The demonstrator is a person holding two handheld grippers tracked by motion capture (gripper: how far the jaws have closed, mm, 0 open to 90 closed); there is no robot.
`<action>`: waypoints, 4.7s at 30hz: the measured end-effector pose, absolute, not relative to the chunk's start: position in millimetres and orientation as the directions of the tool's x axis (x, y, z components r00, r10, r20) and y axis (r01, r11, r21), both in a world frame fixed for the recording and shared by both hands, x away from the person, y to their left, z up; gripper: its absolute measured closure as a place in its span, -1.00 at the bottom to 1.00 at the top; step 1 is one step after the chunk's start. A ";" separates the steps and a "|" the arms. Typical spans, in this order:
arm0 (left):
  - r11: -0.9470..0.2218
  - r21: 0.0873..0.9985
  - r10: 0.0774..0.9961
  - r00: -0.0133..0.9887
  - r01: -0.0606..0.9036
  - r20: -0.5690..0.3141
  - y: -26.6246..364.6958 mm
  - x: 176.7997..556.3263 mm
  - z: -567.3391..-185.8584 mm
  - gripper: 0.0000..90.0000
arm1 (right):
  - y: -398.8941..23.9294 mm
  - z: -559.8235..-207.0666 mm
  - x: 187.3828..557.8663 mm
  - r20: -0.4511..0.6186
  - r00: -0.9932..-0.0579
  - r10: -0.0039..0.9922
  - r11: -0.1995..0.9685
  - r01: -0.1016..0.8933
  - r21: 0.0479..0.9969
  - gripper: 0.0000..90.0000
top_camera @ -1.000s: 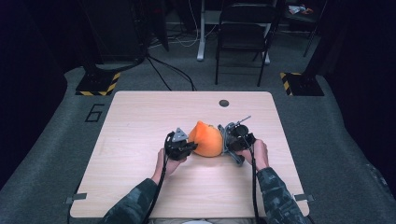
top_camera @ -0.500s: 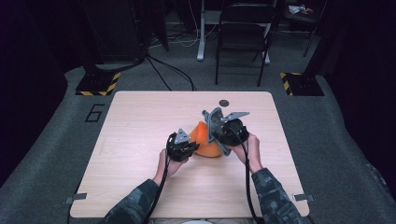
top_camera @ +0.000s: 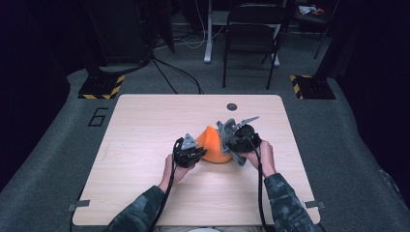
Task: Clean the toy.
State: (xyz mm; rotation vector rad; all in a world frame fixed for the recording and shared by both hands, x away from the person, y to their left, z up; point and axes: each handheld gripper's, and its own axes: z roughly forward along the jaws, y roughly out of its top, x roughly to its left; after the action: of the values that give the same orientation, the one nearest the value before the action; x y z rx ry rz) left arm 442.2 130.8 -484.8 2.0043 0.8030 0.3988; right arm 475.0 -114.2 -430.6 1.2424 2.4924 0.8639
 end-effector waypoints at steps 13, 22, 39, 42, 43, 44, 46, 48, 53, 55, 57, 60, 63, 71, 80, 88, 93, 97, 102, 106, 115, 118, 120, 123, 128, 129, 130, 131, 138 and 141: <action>-0.371 0.843 0.680 0.732 0.389 -0.039 133.2 444.2 -485.6 0.86 | -134.2 -485.2 493.7 0.085 -0.517 0.852 0.434 0.786 0.440 0.55; -0.365 0.845 0.687 0.725 0.390 -0.038 135.5 445.6 -485.7 0.85 | -146.0 -442.8 487.1 0.063 -0.517 0.854 0.410 0.743 0.529 0.55; -0.409 0.848 0.670 0.742 0.337 0.028 135.9 445.3 -476.5 0.31 | -110.1 -438.6 473.3 0.018 -0.616 0.787 0.514 0.671 0.535 0.55; -0.425 0.852 0.671 0.738 0.304 0.072 136.2 447.3 -469.0 0.07 | -111.5 -439.1 473.9 0.018 -0.620 0.784 0.517 0.670 0.532 0.55; -0.436 0.849 0.671 0.737 0.298 0.086 136.2 448.4 -468.6 0.02 | -111.5 -439.0 473.9 0.017 -0.621 0.784 0.519 0.669 0.532 0.55; -0.437 0.848 0.668 0.740 0.299 0.083 135.6 449.6 -469.4 -0.04 | -111.2 -439.0 473.9 0.014 -0.624 0.782 0.522 0.666 0.533 0.56; -0.448 0.842 0.649 0.757 0.302 0.073 133.7 452.0 -473.6 -0.07 | -109.6 -438.6 473.3 0.015 -0.620 0.785 0.519 0.670 0.531 0.56; -0.474 0.830 0.636 0.766 0.294 0.093 128.3 451.8 -478.7 -0.06 | -108.7 -438.7 473.7 0.008 -0.631 0.776 0.528 0.656 0.539 0.56; -0.521 0.817 0.664 0.719 0.248 0.206 122.7 445.7 -483.0 0.45 | -107.6 -438.3 474.2 -0.003 -0.628 0.778 0.519 0.641 0.565 0.55; -0.520 0.817 0.670 0.711 0.249 0.211 122.7 445.1 -483.4 0.60 | -107.6 -437.5 474.0 -0.001 -0.618 0.786 0.503 0.640 0.580 0.55; -0.497 0.826 0.687 0.702 0.267 0.186 124.9 445.5 -483.1 0.69 | -108.2 -436.6 474.0 -0.007 -0.618 0.786 0.505 0.636 0.583 0.55; -0.411 0.858 0.722 0.685 0.309 0.099 129.0 446.7 -484.5 0.75 | -112.1 -433.5 474.1 -0.009 -0.603 0.798 0.483 0.631 0.606 0.55; -0.368 0.871 0.734 0.677 0.325 0.058 129.9 446.5 -483.7 0.78 | -115.1 -432.2 474.5 -0.005 -0.594 0.804 0.474 0.636 0.609 0.55; -0.339 0.873 0.724 0.690 0.350 0.004 117.8 432.9 -473.2 0.78 | -110.3 -405.2 464.4 0.000 -0.619 0.785 0.475 0.601 0.643 0.55; -0.356 0.858 0.718 0.696 0.371 -0.003 116.8 431.1 -477.5 0.77 | -65.7 -408.4 453.1 -0.082 -0.674 0.734 0.554 0.525 0.646 0.54; -0.371 0.849 0.720 0.694 0.375 0.008 120.7 434.3 -480.6 0.77 | -83.3 -417.2 460.5 -0.066 -0.650 0.757 0.540 0.564 0.625 0.54; -0.365 0.853 0.716 0.698 0.373 0.001 122.2 435.7 -481.7 0.76 | -95.7 -424.0 466.1 -0.043 -0.636 0.770 0.526 0.597 0.606 0.54; -0.362 0.852 0.715 0.700 0.378 -0.007 124.1 437.1 -482.1 0.75 | -103.0 -428.5 470.3 -0.020 -0.622 0.783 0.511 0.625 0.590 0.54; -0.357 0.853 0.716 0.698 0.381 -0.012 124.7 437.7 -482.5 0.75 | -114.9 -439.9 477.4 0.004 -0.587 0.809 0.490 0.680 0.545 0.54; -0.360 0.852 0.714 0.700 0.380 -0.011 124.7 438.0 -482.5 0.74 | -122.2 -455.0 483.5 0.013 -0.566 0.824 0.481 0.713 0.510 0.54; -0.363 0.852 0.715 0.699 0.376 -0.004 124.6 437.0 -482.3 0.74 | -124.5 -463.2 486.9 0.006 -0.543 0.840 0.473 0.736 0.485 0.54; -0.360 0.852 0.715 0.699 0.379 -0.008 125.3 437.2 -482.1 0.74 | -126.1 -453.5 485.4 -0.021 -0.554 0.832 0.489 0.716 0.499 0.54; -0.363 0.854 0.713 0.701 0.373 -0.003 124.6 436.8 -482.0 0.73 | -122.2 -431.9 478.5 -0.014 -0.567 0.823 0.480 0.683 0.551 0.54; -0.373 0.855 0.706 0.708 0.361 0.010 122.2 434.8 -481.1 0.73 | -110.0 -412.4 468.6 -0.020 -0.613 0.790 0.498 0.623 0.603 0.54; -0.398 0.851 0.695 0.718 0.343 0.036 118.4 431.4 -479.6 0.72 | -76.8 -400.6 451.0 -0.084 -0.674 0.734 0.565 0.537 0.627 0.54; -0.403 0.850 0.691 0.721 0.338 0.041 118.1 430.9 -479.4 0.72 | -71.4 -401.8 449.4 -0.110 -0.678 0.727 0.578 0.517 0.632 0.54; -0.414 0.848 0.689 0.722 0.331 0.055 118.0 430.6 -479.1 0.72 | -67.6 -402.7 448.4 -0.128 -0.677 0.724 0.590 0.513 0.623 0.54; -0.414 0.848 0.689 0.722 0.331 0.055 118.0 430.6 -479.1 0.72 | -65.4 -404.6 448.3 -0.135 -0.673 0.728 0.592 0.516 0.620 0.54; -0.404 0.850 0.690 0.722 0.339 0.040 119.8 433.3 -480.8 0.72 | -78.0 -413.5 456.0 -0.109 -0.652 0.751 0.571 0.557 0.603 0.54; -0.401 0.851 0.692 0.721 0.338 0.041 120.3 434.2 -481.4 0.72 | -83.1 -417.3 458.5 -0.098 -0.651 0.753 0.568 0.568 0.595 0.53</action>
State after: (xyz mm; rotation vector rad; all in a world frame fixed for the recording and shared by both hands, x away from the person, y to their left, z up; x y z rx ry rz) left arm 434.2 120.3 -481.4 2.0141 0.7841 0.4921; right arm 458.5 -83.1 -417.3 1.0792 2.4633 0.7566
